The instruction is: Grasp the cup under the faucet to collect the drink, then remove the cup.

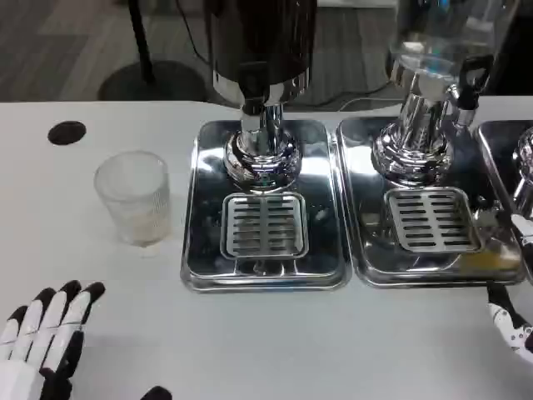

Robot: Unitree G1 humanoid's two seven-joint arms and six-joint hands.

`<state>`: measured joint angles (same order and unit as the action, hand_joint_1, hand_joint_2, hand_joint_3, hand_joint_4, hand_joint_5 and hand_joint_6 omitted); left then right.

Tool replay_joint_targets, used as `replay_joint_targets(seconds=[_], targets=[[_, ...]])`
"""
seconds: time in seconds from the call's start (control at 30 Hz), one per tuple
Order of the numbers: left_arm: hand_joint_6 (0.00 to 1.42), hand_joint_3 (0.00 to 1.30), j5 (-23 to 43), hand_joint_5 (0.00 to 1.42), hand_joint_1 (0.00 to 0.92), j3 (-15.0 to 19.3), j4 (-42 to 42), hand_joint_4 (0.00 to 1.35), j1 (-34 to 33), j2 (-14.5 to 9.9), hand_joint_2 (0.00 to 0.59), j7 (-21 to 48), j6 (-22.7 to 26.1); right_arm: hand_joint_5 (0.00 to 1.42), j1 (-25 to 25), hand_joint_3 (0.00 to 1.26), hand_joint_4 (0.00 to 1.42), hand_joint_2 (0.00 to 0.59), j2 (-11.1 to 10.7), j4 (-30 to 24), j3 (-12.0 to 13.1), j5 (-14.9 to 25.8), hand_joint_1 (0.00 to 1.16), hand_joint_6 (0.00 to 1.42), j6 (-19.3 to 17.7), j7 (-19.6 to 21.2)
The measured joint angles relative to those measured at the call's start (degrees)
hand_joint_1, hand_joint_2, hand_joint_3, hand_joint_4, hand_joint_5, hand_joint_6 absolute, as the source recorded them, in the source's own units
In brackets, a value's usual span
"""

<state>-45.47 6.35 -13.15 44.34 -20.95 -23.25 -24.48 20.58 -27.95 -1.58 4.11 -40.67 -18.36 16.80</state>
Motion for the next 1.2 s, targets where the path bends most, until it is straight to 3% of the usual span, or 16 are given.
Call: replay_joint_targets(seconds=[1.2], targets=[[0.00, 0.07, -0.08, 0.00, 0.042, 1.74, -0.99, 0.00, 2.77, -0.57, 0.101, -0.67, -2.04, 0.07, 2.06, 0.12, 0.13, 0.461, 0.00, -2.47, 0.21, 0.01, 0.62, 0.03, 0.42, -0.17]])
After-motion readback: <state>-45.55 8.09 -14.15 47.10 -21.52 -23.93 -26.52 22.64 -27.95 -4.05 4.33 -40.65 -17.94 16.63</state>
